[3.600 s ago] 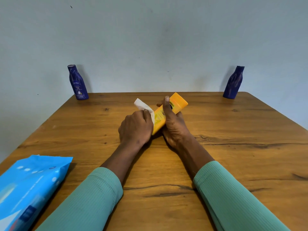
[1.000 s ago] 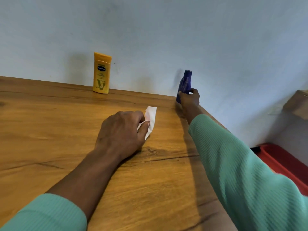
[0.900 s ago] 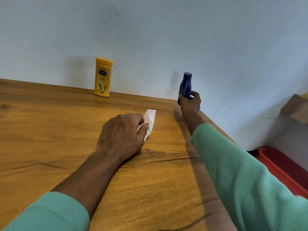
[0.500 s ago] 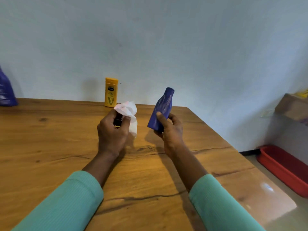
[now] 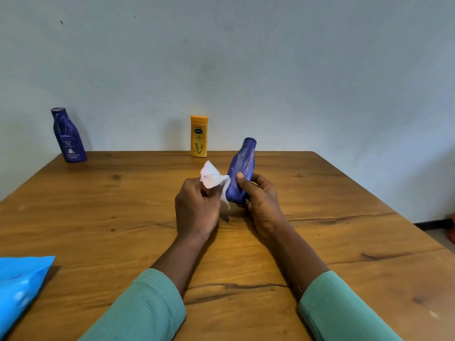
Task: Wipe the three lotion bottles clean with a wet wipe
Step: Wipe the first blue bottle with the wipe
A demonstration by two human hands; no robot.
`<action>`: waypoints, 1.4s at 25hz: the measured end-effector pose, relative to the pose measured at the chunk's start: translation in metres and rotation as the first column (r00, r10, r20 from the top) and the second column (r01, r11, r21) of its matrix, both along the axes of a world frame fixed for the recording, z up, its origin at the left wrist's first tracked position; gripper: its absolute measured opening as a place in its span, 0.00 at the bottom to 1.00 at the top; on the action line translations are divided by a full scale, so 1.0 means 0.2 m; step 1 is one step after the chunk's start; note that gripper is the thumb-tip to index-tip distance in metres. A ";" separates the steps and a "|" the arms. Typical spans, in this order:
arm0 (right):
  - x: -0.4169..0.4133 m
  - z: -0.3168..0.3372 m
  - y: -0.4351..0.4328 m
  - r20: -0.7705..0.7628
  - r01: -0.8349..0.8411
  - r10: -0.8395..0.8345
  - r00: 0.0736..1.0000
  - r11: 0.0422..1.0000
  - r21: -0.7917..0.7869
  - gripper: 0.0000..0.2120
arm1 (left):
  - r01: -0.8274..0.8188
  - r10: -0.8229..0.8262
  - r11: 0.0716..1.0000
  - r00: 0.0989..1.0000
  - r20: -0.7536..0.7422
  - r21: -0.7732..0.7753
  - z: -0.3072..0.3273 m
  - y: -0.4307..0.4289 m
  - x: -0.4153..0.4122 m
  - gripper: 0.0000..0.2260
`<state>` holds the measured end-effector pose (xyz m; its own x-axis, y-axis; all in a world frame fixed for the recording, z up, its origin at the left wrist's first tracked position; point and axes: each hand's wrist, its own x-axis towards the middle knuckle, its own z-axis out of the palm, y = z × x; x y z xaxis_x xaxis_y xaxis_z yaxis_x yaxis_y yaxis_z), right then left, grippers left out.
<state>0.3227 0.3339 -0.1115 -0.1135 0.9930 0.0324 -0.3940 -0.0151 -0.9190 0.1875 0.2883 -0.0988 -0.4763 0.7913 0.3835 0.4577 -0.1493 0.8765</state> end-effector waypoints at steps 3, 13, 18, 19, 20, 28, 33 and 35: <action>-0.03 0.00 0.01 0.048 -0.038 0.036 0.998 0.998 0.047 0.21 | 0.080 -0.077 0.997 0.991 0.109 -0.022 0.00 0.02 -0.01 0.08; -0.02 0.01 0.01 0.027 -0.181 0.180 0.983 0.981 0.070 0.18 | 0.188 -0.174 0.982 0.855 0.489 0.022 -0.01 0.07 -0.04 0.15; 0.00 0.02 0.01 0.001 -0.146 0.146 0.989 0.989 0.031 0.20 | 0.360 -0.339 0.933 0.872 0.353 0.008 0.02 0.03 -0.07 0.11; 0.00 0.02 0.01 -0.010 -0.118 0.118 0.993 0.993 0.012 0.21 | 0.417 -0.394 0.909 0.865 0.309 -0.010 0.02 0.03 -0.08 0.13; 0.00 0.03 0.02 -0.020 -0.090 0.090 0.996 0.996 -0.010 0.22 | 0.467 -0.441 0.884 0.850 0.289 -0.024 0.02 0.03 -0.10 0.15; -0.04 0.05 -0.01 0.009 -0.073 0.073 0.997 0.997 0.003 0.15 | 0.069 -0.067 0.993 0.997 -0.021 0.097 0.01 0.02 -0.02 0.18; -0.03 0.03 0.00 -0.020 -0.054 0.054 0.998 0.998 0.041 0.15 | 0.304 -0.223 0.940 0.890 -0.399 0.153 0.00 0.00 -0.01 0.19; -0.03 0.03 -0.01 0.021 -0.098 0.097 0.995 0.993 0.065 0.15 | 0.295 -0.204 0.942 0.884 -0.420 0.163 0.00 0.01 0.01 0.16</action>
<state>0.3173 0.3325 -0.1047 -0.2107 0.9729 0.0949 -0.3770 0.0087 -0.9262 0.1885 0.2911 -0.0996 -0.0493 0.7394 0.6715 0.6779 -0.4690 0.5661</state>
